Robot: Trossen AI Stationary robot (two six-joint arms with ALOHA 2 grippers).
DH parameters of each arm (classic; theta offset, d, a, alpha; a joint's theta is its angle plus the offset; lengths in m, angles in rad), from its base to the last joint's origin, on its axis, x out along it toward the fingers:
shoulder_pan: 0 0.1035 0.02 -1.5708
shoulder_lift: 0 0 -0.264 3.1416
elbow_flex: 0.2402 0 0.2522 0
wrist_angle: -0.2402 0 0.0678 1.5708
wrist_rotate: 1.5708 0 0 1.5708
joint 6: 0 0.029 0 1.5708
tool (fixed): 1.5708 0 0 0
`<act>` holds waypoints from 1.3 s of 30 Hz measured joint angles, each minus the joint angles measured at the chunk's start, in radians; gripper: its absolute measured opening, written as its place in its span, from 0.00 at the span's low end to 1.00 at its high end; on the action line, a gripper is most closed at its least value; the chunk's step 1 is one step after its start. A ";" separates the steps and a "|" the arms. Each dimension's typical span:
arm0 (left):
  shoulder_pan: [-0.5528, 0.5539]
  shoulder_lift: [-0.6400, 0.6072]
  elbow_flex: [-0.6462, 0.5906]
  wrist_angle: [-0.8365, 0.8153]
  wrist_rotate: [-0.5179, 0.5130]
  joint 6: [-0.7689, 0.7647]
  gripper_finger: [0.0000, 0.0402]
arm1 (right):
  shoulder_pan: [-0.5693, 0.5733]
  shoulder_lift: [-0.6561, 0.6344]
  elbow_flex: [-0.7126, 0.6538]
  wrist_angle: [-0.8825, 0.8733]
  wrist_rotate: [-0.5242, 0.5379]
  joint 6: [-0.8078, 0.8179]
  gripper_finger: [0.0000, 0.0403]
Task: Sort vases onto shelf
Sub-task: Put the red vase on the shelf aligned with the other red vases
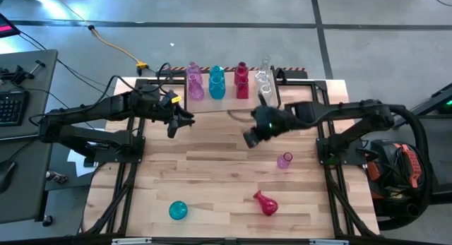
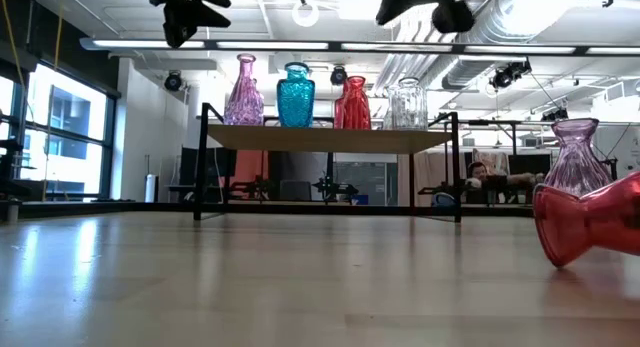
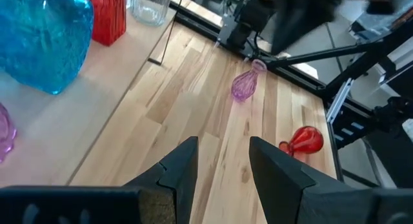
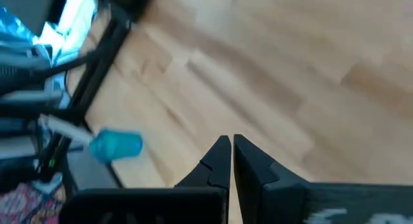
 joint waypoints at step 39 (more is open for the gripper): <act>0.000 0.000 0.000 -0.012 0.000 0.017 0.33 | 0.446 0.359 0.000 -0.070 -0.217 0.547 0.58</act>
